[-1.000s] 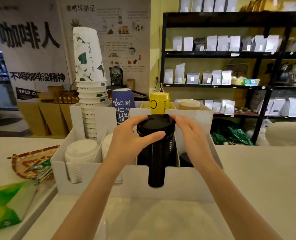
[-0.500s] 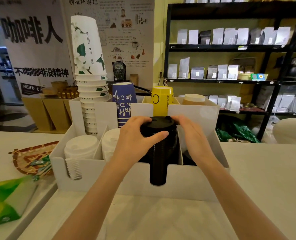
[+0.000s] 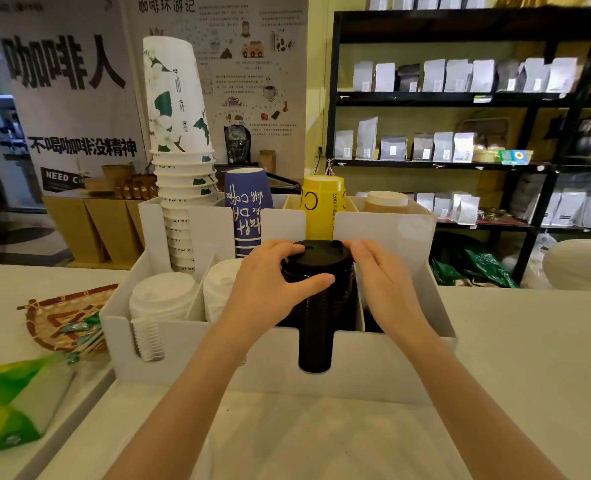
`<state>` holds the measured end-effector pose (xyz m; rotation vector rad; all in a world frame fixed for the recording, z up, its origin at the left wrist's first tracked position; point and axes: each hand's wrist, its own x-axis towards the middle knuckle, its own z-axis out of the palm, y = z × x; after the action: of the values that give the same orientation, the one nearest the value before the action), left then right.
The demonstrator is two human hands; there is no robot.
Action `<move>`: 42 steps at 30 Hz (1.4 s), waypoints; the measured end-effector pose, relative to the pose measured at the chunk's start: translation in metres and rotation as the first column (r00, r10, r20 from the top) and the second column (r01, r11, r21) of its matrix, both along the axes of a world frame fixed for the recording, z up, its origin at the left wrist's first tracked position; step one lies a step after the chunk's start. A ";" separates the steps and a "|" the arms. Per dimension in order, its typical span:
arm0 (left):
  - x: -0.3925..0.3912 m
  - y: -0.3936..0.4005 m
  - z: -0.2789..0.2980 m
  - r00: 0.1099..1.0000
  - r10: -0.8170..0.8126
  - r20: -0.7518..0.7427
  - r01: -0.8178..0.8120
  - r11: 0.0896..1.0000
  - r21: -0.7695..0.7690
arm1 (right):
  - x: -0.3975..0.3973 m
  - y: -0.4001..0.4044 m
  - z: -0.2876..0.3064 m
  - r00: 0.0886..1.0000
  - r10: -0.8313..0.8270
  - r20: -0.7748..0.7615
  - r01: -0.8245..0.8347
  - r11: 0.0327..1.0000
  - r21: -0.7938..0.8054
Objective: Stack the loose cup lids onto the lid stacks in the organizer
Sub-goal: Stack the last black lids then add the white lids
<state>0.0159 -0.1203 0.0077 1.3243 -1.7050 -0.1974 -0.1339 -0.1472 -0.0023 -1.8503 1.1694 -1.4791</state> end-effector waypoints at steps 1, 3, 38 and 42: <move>-0.001 0.001 -0.002 1.000 0.009 0.004 -0.009 1.000 -0.007 | 0.000 0.001 0.000 1.000 -0.011 -0.013 0.011 1.000 -0.009; -0.003 0.001 -0.005 1.000 0.021 0.007 -0.020 0.999 -0.026 | -0.001 0.003 0.000 0.999 -0.027 -0.046 0.026 0.999 -0.024; 0.111 0.161 -0.107 0.969 0.145 0.202 -0.229 0.838 0.495 | 0.109 0.114 -0.084 0.843 0.492 -0.216 -0.350 0.808 0.474; 0.106 0.163 -0.100 0.975 0.154 0.158 -0.209 0.879 0.429 | 0.113 0.114 -0.087 0.825 0.516 -0.229 -0.364 0.797 0.483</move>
<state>0.1215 0.0425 -0.0925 1.8587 -1.6796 -0.4250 -0.0209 -0.0327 -0.0896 -1.9393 0.9972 -0.5849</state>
